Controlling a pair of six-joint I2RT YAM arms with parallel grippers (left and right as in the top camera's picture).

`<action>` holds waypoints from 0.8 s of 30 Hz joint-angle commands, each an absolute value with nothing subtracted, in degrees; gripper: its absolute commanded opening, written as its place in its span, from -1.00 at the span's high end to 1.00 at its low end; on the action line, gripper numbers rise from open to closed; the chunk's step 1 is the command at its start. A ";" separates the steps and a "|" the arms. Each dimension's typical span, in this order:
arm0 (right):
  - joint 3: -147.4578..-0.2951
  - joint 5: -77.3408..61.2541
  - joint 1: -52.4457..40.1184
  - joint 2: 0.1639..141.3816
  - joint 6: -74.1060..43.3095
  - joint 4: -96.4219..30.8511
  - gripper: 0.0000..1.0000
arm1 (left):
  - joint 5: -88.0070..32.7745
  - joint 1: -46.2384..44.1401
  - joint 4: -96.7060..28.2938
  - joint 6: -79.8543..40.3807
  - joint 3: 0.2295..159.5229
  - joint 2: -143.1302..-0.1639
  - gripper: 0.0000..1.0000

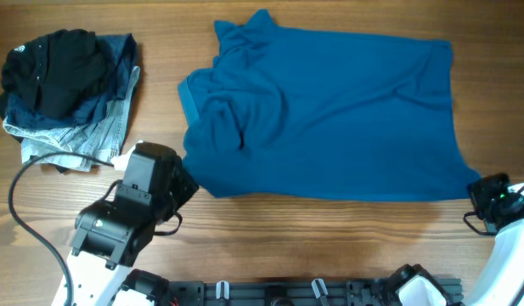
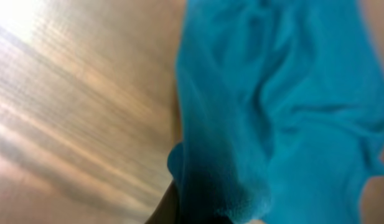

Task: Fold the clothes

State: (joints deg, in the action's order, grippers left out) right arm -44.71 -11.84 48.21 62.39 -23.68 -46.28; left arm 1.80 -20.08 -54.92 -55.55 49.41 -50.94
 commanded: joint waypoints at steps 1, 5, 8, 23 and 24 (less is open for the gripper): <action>-48.62 -12.25 48.45 61.49 -22.48 -47.42 0.92 | 7.97 -19.57 -53.23 -52.66 51.79 -50.24 0.92; -51.27 -12.10 48.45 61.49 -22.17 -50.30 0.92 | 8.69 -19.57 -53.93 -52.62 53.04 -50.17 0.92; -51.99 -12.05 48.45 61.47 -20.95 -52.53 0.92 | 8.69 -19.57 -56.36 -51.88 55.02 -50.17 0.93; -57.54 -12.08 48.45 60.93 -18.00 -58.89 0.92 | 10.11 -19.57 -64.25 -51.40 61.58 -49.50 0.92; -57.54 -12.10 48.45 61.10 -18.02 -58.63 0.92 | 10.87 -19.57 -63.51 -51.40 61.56 -49.65 0.92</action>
